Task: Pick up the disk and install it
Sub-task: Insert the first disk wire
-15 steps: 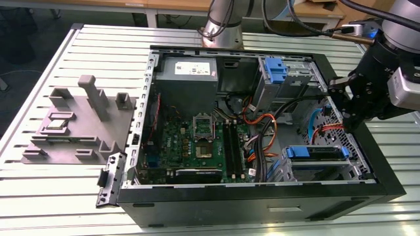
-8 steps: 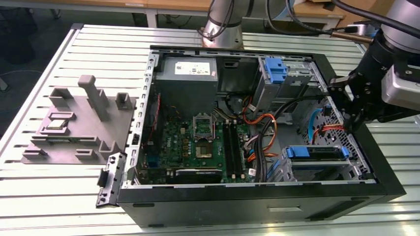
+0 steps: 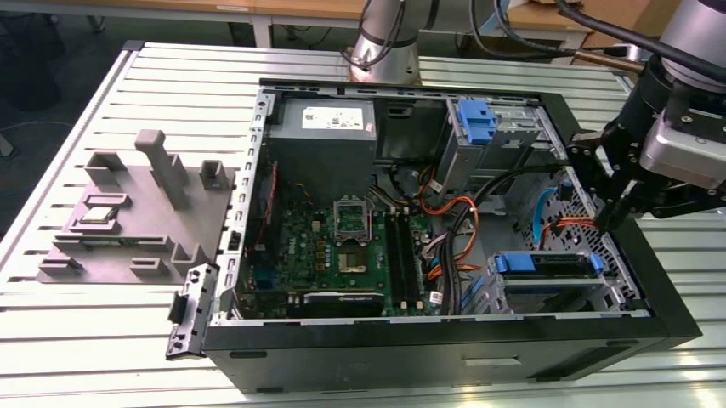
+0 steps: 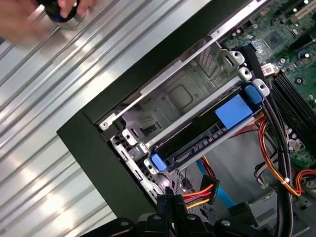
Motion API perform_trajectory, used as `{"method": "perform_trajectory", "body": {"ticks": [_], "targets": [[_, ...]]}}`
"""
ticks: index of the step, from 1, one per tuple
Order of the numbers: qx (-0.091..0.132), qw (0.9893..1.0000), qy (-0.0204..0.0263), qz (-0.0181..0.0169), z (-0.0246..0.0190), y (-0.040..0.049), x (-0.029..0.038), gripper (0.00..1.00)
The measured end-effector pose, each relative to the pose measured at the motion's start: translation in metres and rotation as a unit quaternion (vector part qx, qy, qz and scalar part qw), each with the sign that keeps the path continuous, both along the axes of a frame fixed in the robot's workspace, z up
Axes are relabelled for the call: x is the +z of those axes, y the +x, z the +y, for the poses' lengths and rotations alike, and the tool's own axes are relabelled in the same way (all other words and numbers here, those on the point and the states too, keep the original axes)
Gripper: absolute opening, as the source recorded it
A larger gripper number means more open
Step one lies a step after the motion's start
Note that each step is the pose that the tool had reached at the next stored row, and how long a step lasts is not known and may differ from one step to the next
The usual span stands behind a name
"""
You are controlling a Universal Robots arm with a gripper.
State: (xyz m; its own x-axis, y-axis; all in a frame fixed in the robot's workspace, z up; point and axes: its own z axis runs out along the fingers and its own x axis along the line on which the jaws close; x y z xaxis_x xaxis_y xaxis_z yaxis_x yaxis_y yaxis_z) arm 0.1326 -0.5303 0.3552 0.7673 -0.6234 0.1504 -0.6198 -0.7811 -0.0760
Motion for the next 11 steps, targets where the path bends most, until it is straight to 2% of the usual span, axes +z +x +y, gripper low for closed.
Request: {"method": "perform_trajectory", "body": {"ticks": [11], "targets": [[-0.006,1.0,0.0,0.0,0.0,0.0,0.0,0.16]]}}
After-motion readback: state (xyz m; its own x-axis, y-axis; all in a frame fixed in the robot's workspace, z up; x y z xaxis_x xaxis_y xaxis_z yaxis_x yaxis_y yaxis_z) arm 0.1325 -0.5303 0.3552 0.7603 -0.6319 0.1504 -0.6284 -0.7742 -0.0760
